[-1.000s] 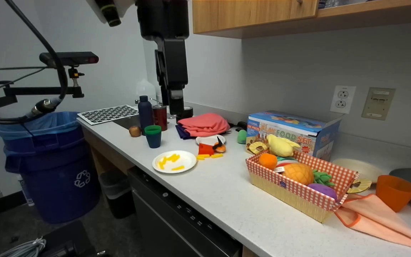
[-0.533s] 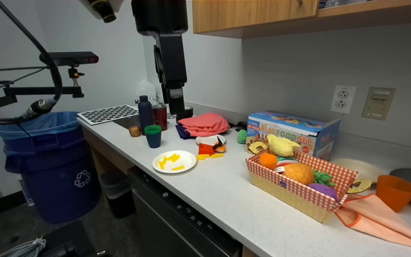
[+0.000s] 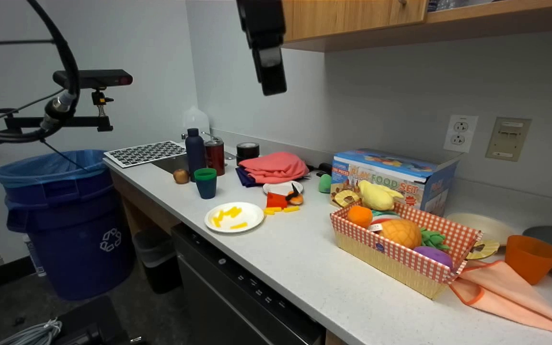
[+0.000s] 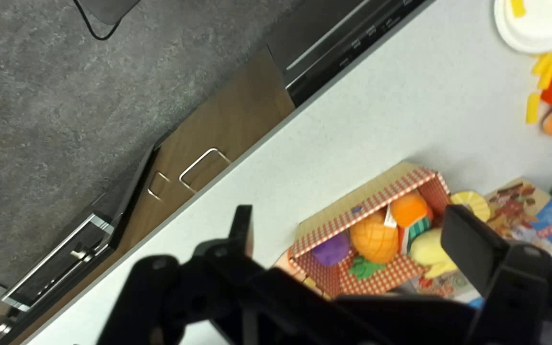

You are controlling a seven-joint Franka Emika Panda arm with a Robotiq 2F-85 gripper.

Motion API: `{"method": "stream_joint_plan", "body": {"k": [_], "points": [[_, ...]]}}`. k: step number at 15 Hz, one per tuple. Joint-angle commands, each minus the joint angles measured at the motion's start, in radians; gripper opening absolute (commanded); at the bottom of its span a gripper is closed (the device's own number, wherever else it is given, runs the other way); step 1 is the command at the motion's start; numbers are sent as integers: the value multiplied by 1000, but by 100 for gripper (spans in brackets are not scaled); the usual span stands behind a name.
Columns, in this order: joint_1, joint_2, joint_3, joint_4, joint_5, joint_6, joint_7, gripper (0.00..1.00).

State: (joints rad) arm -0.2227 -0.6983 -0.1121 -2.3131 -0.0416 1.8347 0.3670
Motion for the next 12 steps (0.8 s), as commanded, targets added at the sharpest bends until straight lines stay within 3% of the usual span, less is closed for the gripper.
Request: {"method": "stream_joint_plan", "body": {"k": [1, 6, 12], "points": [[-76, -17, -69, 73, 35, 17, 14, 100], [-162, 15, -156, 163, 74, 121, 42, 100], [-186, 4, -160, 153, 82, 125, 39, 100]]}}
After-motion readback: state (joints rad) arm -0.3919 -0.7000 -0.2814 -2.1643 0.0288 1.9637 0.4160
